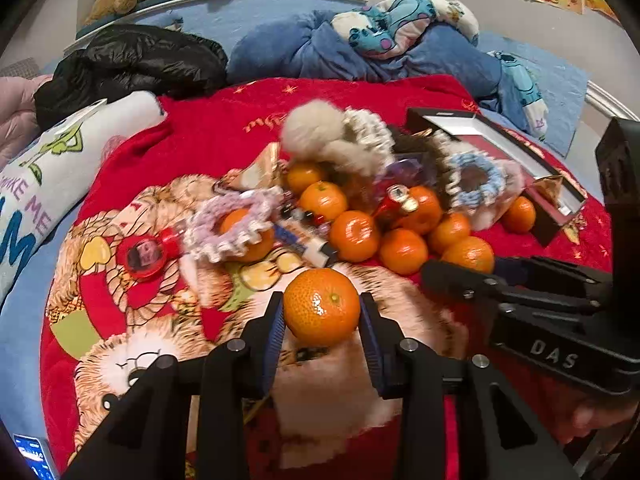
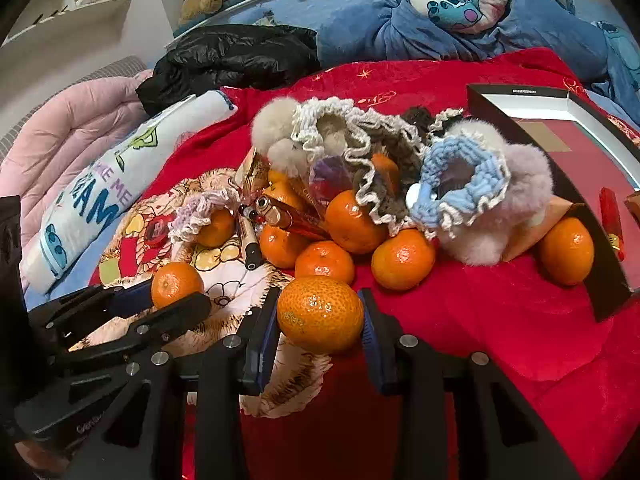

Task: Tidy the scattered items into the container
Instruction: 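Carry both tangerines in the left and right tools over the black box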

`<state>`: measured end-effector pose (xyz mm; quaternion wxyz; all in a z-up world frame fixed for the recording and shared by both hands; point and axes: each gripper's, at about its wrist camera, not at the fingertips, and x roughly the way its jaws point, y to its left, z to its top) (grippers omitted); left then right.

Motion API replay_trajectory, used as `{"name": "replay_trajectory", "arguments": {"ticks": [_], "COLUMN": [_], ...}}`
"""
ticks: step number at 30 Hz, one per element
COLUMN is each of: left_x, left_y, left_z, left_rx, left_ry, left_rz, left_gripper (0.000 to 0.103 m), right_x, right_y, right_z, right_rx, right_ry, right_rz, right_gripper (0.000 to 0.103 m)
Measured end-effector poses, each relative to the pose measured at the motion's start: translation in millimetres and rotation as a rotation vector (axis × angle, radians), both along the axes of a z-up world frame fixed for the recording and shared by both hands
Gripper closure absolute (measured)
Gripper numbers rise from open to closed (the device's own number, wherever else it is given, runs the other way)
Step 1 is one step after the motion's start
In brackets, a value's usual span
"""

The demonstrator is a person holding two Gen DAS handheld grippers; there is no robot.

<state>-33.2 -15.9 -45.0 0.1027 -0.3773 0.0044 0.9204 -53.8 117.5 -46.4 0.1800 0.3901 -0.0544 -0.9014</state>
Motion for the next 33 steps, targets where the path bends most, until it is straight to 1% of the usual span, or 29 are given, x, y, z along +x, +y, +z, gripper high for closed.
{"name": "replay_trajectory", "arguments": {"ticks": [5,10,12,18,21,24,28,33], "left_x": [5.1,11.9,13.7,11.6,14.7,16.0,20.3,19.4], "left_y": [17.9,41.4,55.3,99.2,130.9,155.4,185.2,226.5], "left_z": [12.8,30.0,36.3,44.1,47.9,50.6,53.9,51.9], "left_rx": [0.029,0.069,0.087,0.123,0.115,0.149,0.165,0.151], "left_ry": [0.024,0.048,0.062,0.057,0.073,0.066,0.081,0.092], "left_rz": [-0.016,-0.038,-0.061,-0.109,-0.135,-0.153,-0.171,-0.213], "left_gripper": [0.066,0.066,0.066,0.066,0.066,0.066,0.066,0.066], "right_x": [6.1,12.5,13.9,17.2,21.4,26.8,39.2,55.8], "right_y": [11.9,38.8,51.9,97.5,122.4,150.3,186.0,236.8], "right_z": [10.0,26.0,30.4,37.3,40.4,44.2,51.0,52.8], "right_rx": [-0.006,-0.008,-0.005,-0.016,-0.01,-0.016,0.004,0.02], "right_ry": [0.027,0.077,0.09,0.099,0.105,0.112,0.132,0.133], "right_rz": [-0.004,-0.032,-0.053,-0.119,-0.16,-0.198,-0.257,-0.35], "right_gripper": [0.068,0.067,0.067,0.067,0.067,0.067,0.067,0.067]}}
